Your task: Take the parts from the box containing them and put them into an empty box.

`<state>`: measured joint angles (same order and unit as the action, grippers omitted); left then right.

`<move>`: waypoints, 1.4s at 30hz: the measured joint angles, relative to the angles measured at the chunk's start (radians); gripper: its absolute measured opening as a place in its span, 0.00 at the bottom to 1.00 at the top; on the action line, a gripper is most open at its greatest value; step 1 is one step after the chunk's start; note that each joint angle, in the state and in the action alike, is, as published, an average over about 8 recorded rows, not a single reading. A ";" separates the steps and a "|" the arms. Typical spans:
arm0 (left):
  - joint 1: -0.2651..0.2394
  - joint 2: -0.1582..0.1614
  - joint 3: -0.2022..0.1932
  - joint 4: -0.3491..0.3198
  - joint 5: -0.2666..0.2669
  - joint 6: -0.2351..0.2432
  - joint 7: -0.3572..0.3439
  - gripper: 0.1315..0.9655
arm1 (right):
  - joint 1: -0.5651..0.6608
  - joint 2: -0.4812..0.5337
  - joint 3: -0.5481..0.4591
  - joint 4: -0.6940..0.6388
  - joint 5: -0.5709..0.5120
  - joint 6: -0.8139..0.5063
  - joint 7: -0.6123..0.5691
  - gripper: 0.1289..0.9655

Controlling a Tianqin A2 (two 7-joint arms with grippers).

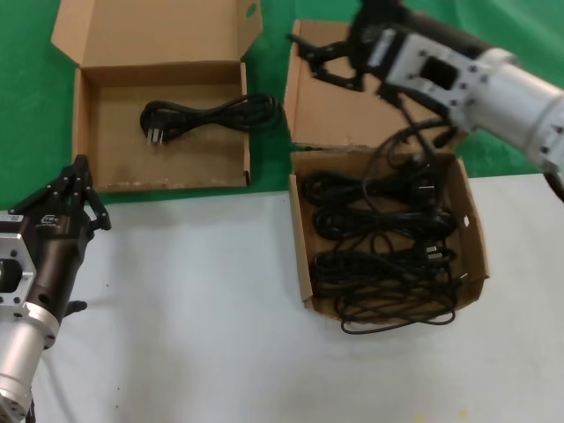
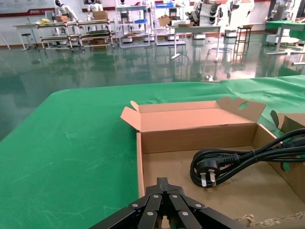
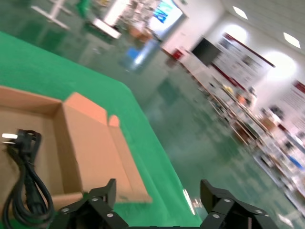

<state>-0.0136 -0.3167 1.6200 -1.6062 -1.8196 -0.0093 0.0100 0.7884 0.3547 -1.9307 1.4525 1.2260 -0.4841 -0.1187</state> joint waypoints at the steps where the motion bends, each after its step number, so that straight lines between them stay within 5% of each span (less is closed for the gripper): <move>1: 0.000 0.000 0.000 0.000 0.000 0.000 0.000 0.02 | -0.015 0.007 0.014 0.010 0.002 0.008 0.013 0.45; 21: 0.001 0.001 -0.001 0.000 0.001 0.000 0.000 0.05 | -0.202 0.061 0.090 0.090 0.117 0.105 0.007 0.90; 37: 0.003 0.004 -0.005 0.002 0.005 0.002 -0.003 0.19 | -0.326 0.036 0.141 0.102 0.213 0.185 0.031 1.00; 42: 0.004 0.005 -0.006 0.002 0.006 0.003 -0.003 0.32 | -0.367 0.028 0.158 0.106 0.245 0.211 0.039 1.00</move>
<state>-0.0093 -0.3114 1.6137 -1.6042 -1.8135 -0.0064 0.0069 0.4215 0.3830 -1.7729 1.5587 1.4711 -0.2731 -0.0798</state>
